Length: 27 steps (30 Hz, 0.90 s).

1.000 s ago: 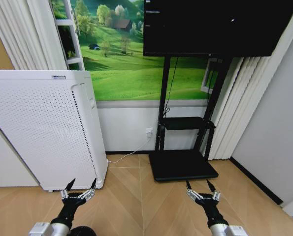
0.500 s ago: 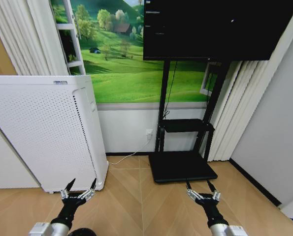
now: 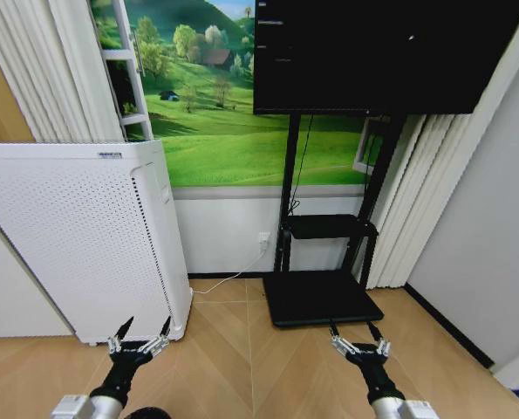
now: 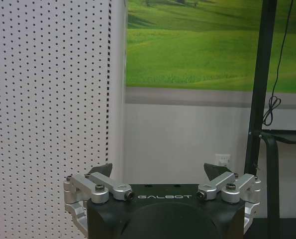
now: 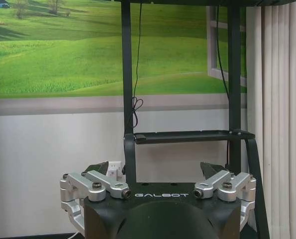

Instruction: Pick up the trash bin and place the garbage on the floor into it.

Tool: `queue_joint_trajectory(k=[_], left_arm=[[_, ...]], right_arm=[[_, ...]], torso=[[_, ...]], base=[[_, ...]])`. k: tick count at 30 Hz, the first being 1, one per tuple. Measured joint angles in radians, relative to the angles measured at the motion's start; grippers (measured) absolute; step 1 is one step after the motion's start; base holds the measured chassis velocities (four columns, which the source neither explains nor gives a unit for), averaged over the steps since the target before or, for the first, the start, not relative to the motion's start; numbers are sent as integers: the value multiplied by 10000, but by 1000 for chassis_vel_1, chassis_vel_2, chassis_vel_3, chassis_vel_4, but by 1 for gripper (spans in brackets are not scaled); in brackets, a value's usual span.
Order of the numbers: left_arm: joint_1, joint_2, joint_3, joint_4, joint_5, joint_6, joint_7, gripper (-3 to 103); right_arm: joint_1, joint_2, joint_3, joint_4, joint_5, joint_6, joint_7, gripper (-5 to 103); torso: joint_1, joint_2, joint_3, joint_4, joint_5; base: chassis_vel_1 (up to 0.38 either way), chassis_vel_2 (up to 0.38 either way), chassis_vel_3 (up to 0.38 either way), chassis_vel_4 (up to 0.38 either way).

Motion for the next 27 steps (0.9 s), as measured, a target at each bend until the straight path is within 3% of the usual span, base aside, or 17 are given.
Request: queue_joint_trajectory(k=[27], left_arm=[[0, 0, 0, 0, 0, 0, 0, 100]], right_arm=[[0, 0, 0, 0, 0, 0, 0, 100]], torso=[[434, 1129, 696, 0, 0]], base=[[0, 0, 0, 0]])
